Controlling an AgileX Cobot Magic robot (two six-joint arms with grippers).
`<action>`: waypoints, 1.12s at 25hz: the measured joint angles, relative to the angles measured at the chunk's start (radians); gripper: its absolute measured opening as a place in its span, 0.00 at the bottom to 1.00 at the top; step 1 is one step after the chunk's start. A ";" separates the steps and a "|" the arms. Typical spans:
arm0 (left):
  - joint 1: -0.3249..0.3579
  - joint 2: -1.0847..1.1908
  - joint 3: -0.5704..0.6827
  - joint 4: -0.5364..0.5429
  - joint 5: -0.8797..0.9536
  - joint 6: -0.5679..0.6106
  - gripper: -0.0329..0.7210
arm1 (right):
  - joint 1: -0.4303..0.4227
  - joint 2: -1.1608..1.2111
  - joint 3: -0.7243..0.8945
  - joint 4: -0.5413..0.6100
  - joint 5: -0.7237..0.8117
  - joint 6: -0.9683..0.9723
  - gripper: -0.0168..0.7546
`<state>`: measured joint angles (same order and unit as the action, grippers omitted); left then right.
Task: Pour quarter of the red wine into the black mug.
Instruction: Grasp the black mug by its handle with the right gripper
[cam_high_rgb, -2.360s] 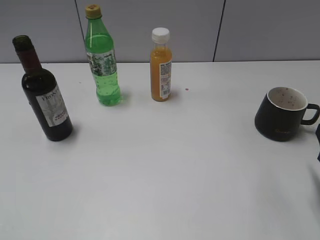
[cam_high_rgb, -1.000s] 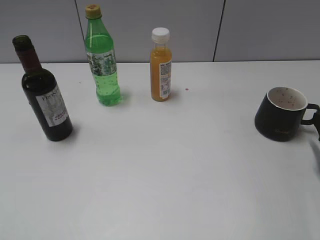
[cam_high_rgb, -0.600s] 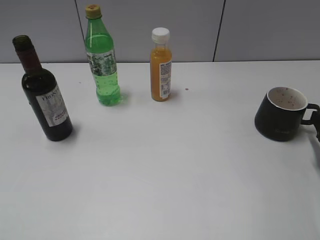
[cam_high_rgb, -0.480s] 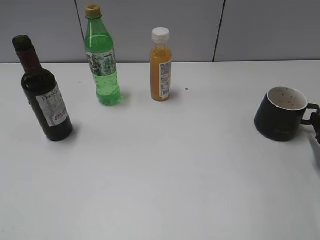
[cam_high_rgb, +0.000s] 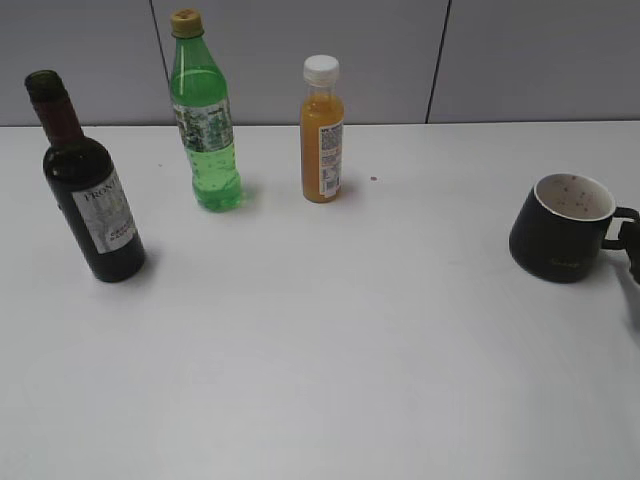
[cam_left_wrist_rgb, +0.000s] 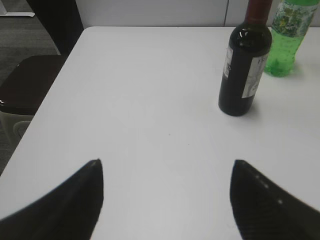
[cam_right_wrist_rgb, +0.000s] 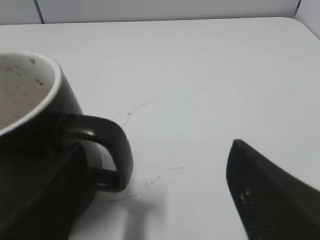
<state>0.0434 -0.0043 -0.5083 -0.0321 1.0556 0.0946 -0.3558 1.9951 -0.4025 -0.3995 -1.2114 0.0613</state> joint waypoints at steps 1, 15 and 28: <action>0.000 0.000 0.000 0.000 0.000 0.000 0.83 | 0.000 0.006 -0.001 -0.002 0.000 0.000 0.88; 0.000 0.000 0.000 0.001 0.000 0.000 0.83 | 0.000 0.075 -0.078 -0.031 0.000 0.000 0.88; 0.000 0.000 0.000 0.001 0.000 0.000 0.83 | 0.000 0.143 -0.148 -0.039 0.000 0.000 0.87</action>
<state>0.0434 -0.0043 -0.5083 -0.0316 1.0556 0.0946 -0.3558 2.1384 -0.5506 -0.4387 -1.2118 0.0613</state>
